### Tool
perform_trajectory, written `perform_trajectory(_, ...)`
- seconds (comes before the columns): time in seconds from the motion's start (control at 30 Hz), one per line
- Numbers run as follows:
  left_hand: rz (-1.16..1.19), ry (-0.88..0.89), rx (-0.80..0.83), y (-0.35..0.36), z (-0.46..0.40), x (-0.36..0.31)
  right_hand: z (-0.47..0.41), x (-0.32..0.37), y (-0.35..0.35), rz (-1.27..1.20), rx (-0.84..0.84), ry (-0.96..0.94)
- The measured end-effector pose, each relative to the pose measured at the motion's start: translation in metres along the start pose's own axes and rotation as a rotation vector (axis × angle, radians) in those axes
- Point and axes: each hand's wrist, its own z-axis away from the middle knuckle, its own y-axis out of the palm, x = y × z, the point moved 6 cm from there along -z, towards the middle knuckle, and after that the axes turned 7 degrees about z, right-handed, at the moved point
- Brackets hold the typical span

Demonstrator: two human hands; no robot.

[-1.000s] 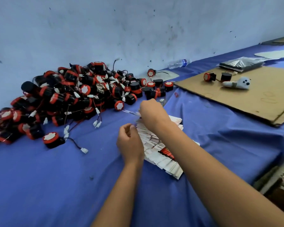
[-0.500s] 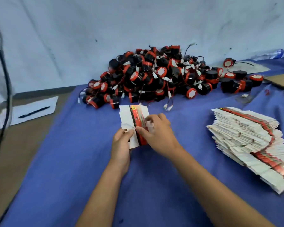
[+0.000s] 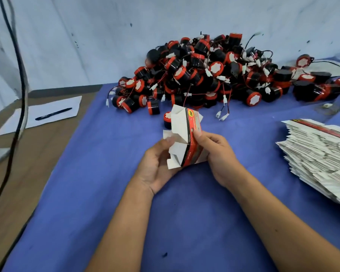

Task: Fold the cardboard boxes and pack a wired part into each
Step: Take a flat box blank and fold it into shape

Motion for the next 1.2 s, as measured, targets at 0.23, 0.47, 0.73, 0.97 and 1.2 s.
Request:
perform_trajectory(0.23,0.035,0.015,0.162,0.015,0.005,0.000,0.005,0.002,0.006,-0.133,0.117,0.085)
perform_trajectory(0.47,-0.323,0.050,0.074,0.032,0.006,0.016,0.007,0.008,0.003,-0.180,0.083,0.049)
perform_trajectory(0.73,-0.205,0.199,0.000,0.017,0.004,-0.008,0.012,0.012,0.020,0.023,0.234,-0.122)
perform_trajectory(0.97,-0.249,0.393,-0.303,0.005,0.005,-0.022,0.019,0.018,0.018,0.329,-0.039,-0.246)
perform_trajectory(1.2,-0.358,0.554,-0.386,-0.015,0.006,-0.035,0.029,0.036,0.029,0.881,-0.148,-0.700)
